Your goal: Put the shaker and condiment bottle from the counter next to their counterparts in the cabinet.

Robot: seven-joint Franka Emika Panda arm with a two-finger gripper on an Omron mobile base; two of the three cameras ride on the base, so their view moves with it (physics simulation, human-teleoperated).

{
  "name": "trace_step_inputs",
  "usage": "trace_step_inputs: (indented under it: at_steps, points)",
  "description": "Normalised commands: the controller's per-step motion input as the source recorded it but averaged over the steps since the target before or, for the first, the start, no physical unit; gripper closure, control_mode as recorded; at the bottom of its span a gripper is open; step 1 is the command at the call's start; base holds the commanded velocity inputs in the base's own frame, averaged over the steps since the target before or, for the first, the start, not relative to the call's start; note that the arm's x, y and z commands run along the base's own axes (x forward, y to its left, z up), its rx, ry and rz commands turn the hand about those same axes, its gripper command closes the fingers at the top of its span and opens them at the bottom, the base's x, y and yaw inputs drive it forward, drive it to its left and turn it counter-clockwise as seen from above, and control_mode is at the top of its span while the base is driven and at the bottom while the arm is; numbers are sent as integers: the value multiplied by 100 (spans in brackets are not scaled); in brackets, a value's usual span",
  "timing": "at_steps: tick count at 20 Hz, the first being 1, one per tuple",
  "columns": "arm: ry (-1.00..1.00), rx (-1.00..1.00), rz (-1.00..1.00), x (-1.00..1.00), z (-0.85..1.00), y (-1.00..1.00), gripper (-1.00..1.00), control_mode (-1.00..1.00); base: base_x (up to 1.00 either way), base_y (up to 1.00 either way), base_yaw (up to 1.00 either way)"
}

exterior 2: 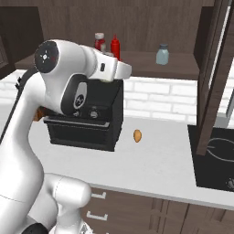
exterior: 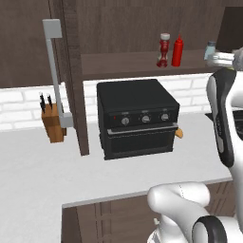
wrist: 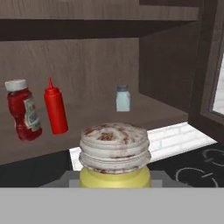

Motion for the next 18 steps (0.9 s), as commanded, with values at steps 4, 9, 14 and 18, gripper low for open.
trace_step_inputs:
  at_steps: [4, 9, 14, 18]
  points:
    - [-1, 0, 0, 52, 0, -24, 100, -100, 0, 0, 0]
    - [-3, 0, 0, 32, -1, -36, 100, -100, 0, 0, 0]
    - [-3, -1, 0, 36, -21, -4, 100, -100, 0, 0, 0]
    - [-2, 0, 0, 39, -1, -4, 100, -100, 0, 0, 0]
